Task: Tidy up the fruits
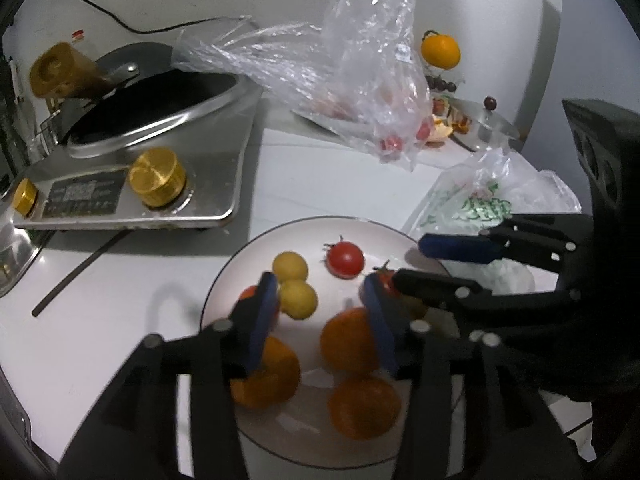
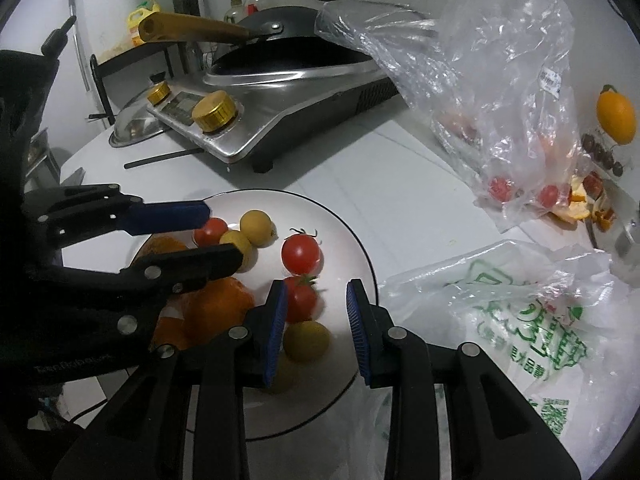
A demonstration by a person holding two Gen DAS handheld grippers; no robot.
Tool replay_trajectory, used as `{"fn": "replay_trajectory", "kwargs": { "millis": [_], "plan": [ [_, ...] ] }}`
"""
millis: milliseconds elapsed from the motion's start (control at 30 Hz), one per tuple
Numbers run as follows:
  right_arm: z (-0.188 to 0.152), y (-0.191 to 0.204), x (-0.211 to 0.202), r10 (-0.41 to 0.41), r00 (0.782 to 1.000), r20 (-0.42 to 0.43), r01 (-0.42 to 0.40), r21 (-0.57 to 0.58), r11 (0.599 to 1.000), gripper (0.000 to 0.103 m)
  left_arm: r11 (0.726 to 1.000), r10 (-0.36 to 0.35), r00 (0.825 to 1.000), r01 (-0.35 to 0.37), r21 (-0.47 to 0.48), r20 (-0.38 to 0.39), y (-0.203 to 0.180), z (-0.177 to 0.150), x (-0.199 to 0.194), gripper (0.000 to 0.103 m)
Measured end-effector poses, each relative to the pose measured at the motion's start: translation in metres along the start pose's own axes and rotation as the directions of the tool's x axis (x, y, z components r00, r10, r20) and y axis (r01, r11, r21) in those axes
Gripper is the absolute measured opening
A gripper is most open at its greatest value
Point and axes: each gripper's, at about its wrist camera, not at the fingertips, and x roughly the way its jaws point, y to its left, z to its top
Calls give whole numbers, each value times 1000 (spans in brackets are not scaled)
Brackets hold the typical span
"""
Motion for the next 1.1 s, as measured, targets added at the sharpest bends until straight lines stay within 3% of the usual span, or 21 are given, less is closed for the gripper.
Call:
{"fn": "replay_trajectory", "kwargs": {
  "millis": [167,267,367,433,600,767,933,1100],
  "plan": [
    [-3,-5,-24,-49,998,38,48,19,999,40,1000,22,999,-22,-7,36,-5,-1,-17,57],
    [-7,-7,-46,-89,993,71,86,39,996,51,1000,20,997,-19,-17,75,-10,-1,-33,68],
    [-11,-9,-72,-124,986,108,118,60,991,53,1000,15,993,-13,-14,114,-18,0,-52,70],
    [-14,-10,-90,-150,980,130,141,72,987,55,1000,18,990,-15,-18,138,-23,0,-64,80],
    [-24,-8,-131,-195,964,183,180,93,979,59,1000,9,981,-5,-20,193,-35,-1,-94,92],
    [-34,-3,-171,-244,941,234,222,117,968,60,1000,9,975,-4,-23,224,-46,-3,-119,93],
    [-40,2,-213,-294,909,295,259,151,954,70,1000,21,957,-19,-9,289,-57,-1,-157,95],
    [-44,10,-253,-339,872,352,295,174,940,71,999,35,937,-41,11,347,-69,-1,-193,95]
  ]
}}
